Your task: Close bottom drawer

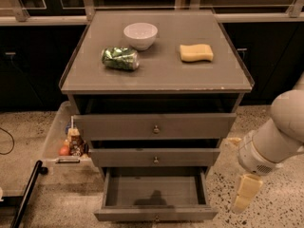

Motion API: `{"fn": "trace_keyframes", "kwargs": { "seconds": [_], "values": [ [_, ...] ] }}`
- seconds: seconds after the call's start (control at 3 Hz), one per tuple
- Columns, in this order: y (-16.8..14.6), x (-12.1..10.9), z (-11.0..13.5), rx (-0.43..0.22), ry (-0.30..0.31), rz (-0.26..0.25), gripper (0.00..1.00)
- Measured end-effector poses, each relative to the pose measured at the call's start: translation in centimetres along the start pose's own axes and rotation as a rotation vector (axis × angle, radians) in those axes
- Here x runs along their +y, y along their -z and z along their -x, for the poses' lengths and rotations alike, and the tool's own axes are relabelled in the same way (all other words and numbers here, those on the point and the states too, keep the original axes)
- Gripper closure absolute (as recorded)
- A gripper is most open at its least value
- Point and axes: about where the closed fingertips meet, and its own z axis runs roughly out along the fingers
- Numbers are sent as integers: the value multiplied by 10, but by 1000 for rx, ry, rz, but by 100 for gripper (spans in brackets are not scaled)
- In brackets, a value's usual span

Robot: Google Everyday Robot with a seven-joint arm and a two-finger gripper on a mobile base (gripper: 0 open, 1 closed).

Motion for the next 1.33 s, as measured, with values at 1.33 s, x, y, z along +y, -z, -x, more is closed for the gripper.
{"fn": "trace_keyframes", "kwargs": {
  "seconds": [1.33],
  "values": [
    [-249,20,-73,-168,-65,138,0]
  ]
}}
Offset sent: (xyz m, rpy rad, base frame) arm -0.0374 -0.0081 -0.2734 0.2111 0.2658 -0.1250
